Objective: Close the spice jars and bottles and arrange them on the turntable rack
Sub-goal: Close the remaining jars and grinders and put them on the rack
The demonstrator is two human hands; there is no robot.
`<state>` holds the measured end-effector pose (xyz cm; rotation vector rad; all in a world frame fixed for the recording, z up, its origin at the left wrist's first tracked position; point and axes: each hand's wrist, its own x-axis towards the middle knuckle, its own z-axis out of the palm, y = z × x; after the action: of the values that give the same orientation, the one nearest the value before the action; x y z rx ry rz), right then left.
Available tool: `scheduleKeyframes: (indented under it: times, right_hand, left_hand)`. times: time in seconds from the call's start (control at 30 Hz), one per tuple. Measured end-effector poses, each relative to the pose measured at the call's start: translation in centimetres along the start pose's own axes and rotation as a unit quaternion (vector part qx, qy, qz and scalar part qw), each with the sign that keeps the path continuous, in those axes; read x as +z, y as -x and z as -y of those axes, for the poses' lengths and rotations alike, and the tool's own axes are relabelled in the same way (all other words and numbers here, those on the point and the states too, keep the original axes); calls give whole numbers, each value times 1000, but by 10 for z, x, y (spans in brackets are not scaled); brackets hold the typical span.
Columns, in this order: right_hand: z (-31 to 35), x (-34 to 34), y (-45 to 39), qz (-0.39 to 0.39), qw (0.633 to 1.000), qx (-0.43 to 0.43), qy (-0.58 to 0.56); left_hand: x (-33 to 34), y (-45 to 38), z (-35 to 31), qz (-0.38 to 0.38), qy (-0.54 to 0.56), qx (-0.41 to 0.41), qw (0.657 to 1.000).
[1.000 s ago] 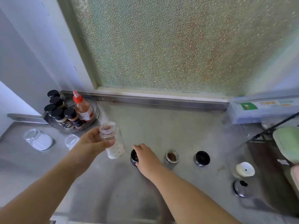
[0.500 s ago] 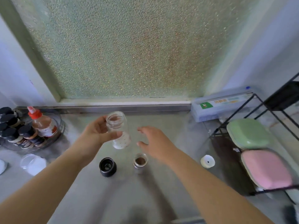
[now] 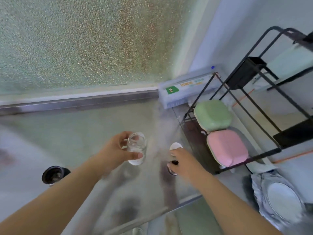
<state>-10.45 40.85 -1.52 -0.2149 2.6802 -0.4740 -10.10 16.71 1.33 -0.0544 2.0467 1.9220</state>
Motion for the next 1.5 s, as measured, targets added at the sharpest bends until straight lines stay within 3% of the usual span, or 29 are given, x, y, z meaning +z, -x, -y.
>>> scheduleKeyframes:
  times: [0.23, 0.37, 0.6, 0.7, 0.77, 0.87, 0.93, 1.07, 1.5]
  right_hand:
    - [-22, 18, 6, 66, 991, -4, 113]
    - [-25, 25, 0, 39, 984, -16, 172]
    - [-14, 31, -5, 68, 990, -21, 122]
    - [27, 2, -8, 2, 997, -70, -17]
    - [66, -35, -8, -50, 984, -131, -114]
    - [132, -98, 2, -43, 950, -241, -194]
    - [172, -126, 12, -19, 934, -308, -181]
    - [233, -141, 27, 22, 930, -364, -46]
    - [341, -113, 42, 68, 917, -392, 10]
  left_hand:
    - [7, -2, 12, -23, 2, -22, 1000]
    - [1, 6, 13, -49, 6, -35, 998]
    - [-12, 23, 7, -73, 7, -41, 996]
    - [-22, 33, -6, -86, -14, -33, 996]
    - [-32, 41, -20, -101, -38, -6, 994]
    - [-52, 55, -45, -123, -95, 56, 986]
    - [-67, 66, -60, -136, -121, 92, 979]
    - [-97, 95, -75, -172, -185, 143, 957]
    - [-158, 188, -85, -294, -291, 162, 896]
